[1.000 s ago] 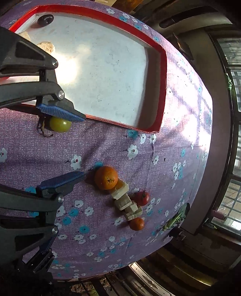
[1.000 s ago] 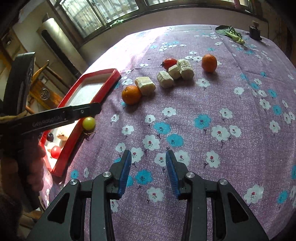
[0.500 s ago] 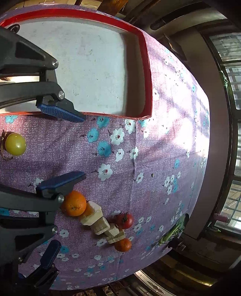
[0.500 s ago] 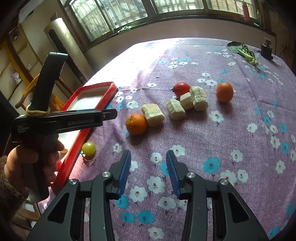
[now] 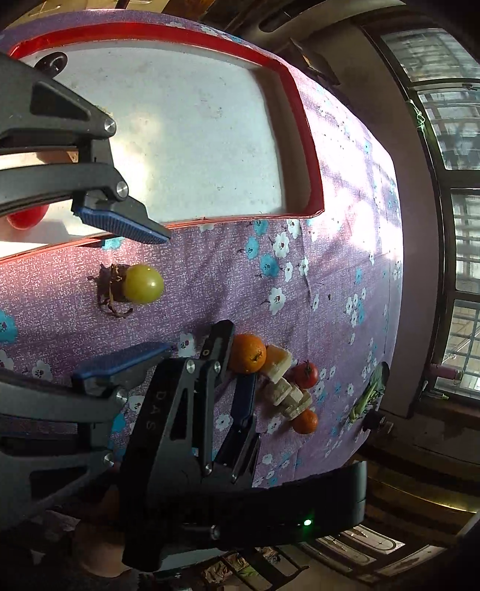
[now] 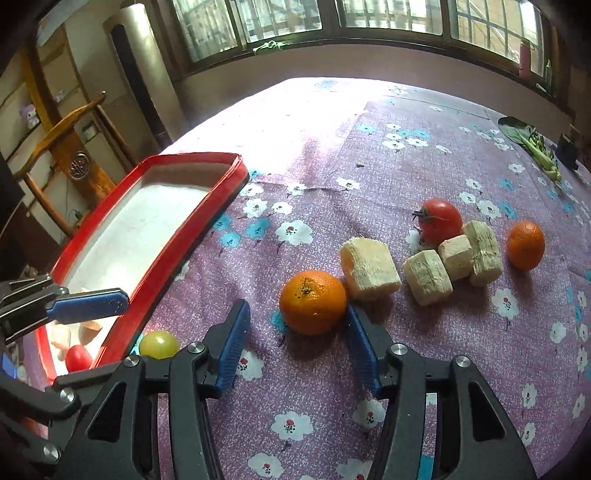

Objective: Organize fruits
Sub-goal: 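Reach the right gripper to the orange and close on it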

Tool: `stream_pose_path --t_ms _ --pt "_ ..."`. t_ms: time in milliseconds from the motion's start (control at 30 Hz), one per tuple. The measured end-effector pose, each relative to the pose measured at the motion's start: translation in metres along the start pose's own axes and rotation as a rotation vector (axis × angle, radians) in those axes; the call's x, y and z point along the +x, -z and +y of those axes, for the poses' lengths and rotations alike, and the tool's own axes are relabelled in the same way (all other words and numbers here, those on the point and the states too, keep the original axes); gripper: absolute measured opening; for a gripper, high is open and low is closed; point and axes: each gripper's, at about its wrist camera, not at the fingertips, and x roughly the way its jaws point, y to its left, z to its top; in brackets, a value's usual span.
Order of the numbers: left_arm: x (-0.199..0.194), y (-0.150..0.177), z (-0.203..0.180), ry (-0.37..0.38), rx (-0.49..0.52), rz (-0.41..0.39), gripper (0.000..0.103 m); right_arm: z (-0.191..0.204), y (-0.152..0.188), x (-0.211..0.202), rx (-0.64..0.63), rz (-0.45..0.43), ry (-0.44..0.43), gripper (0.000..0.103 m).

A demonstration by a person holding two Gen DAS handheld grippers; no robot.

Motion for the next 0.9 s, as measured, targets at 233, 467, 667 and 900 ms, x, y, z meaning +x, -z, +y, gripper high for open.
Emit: stream_pose_path --t_ms 233,467,667,900 --pt "0.002 0.008 0.001 0.035 -0.006 0.017 0.058 -0.012 0.003 -0.009 -0.009 -0.011 0.008 0.033" --pt "0.013 0.006 -0.009 0.008 0.037 0.0 0.058 -0.032 0.025 -0.041 0.098 -0.028 -0.029 0.033" --pt "0.016 0.008 -0.012 -0.04 0.058 -0.008 0.053 -0.032 0.046 -0.054 0.12 -0.015 -0.03 0.034" --pt "0.002 0.012 -0.008 0.051 -0.01 -0.012 0.052 -0.038 0.06 -0.062 0.171 -0.002 -0.041 0.035"
